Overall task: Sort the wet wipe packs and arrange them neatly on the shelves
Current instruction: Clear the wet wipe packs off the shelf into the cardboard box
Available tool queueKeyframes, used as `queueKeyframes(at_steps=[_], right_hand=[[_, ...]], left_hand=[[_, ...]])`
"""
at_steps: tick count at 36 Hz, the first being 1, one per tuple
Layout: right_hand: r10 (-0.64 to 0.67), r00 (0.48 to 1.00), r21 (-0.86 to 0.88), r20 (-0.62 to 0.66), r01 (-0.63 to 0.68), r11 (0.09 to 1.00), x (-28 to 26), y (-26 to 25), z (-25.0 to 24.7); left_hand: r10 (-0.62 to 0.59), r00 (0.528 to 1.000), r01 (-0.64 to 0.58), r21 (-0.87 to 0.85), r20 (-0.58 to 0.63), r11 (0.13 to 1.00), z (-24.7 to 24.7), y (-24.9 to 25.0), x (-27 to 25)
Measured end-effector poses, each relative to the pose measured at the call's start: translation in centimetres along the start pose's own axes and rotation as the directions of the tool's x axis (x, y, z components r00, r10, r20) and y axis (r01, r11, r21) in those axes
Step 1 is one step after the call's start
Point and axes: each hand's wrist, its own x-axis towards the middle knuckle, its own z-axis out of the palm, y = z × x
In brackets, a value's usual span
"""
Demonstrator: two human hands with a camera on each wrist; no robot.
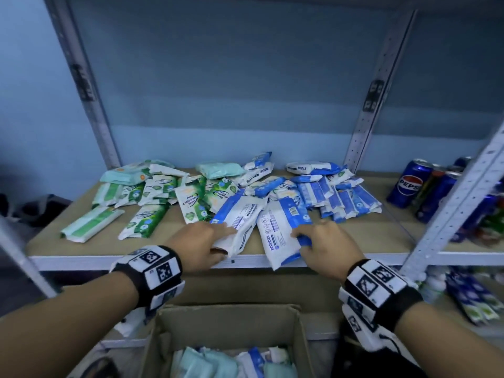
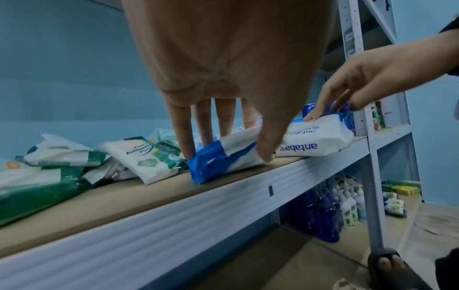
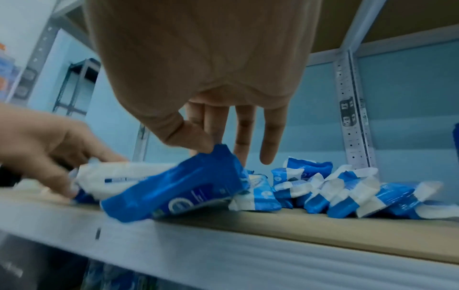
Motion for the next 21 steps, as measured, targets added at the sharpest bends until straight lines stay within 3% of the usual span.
queueKeyframes(at_steps=[4, 11, 16, 21], right_hand=[[0.089, 0.993, 0.050, -0.077, -0.086, 0.995, 0.9, -1.8, 0.1], [0.182, 0.983, -0.155, -0.014, -0.182, 0.971, 2.2, -4.8, 2.1], [0.278, 0.961, -0.072, -0.014, -0.278, 0.958, 2.6, -5.0, 3.8], [0.345, 0.935, 0.018, -0.078, -0.344, 0.939, 2.6, -4.7, 5.1]], left_hand=[[-0.140, 0.990, 0.138, -0.099, -0.014, 0.986, 0.3, 0.7, -0.2], [-0.290, 0.955, 0.258, -0.298, -0.065, 0.919, 1.6, 2.1, 0.5], [-0.447, 0.892, 0.411, -0.307, -0.057, 0.859, 2.5, 3.0, 1.5], [-0.555, 0.831, 0.485, -0.448, -0.030, 0.751, 2.6, 2.9, 2.4]])
